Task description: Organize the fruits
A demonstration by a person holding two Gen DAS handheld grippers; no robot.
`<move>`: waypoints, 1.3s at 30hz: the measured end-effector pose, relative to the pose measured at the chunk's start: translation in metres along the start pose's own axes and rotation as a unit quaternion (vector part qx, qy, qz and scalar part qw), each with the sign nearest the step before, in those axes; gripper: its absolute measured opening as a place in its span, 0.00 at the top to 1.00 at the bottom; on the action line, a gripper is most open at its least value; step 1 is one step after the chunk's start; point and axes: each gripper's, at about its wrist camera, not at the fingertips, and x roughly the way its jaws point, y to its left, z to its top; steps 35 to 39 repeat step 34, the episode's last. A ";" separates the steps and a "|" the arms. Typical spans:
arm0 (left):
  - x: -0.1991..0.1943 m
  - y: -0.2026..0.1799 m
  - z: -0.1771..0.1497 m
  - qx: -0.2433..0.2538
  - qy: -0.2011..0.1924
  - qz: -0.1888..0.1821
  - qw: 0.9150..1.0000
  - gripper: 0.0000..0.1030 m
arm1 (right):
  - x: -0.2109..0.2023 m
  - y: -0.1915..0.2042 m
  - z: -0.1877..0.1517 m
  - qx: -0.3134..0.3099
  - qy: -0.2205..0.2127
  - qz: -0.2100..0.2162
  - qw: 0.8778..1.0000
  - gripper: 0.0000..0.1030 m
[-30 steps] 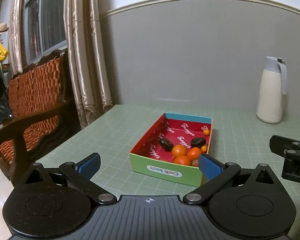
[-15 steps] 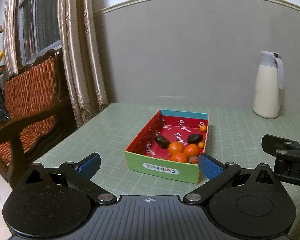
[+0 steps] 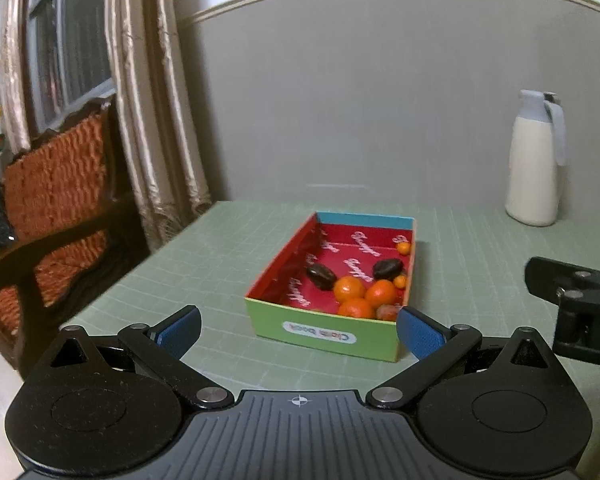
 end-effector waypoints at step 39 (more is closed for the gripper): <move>0.006 -0.017 0.009 0.000 0.003 -0.035 0.999 0.00 | 0.002 0.004 0.005 0.009 -0.016 0.001 1.000 0.00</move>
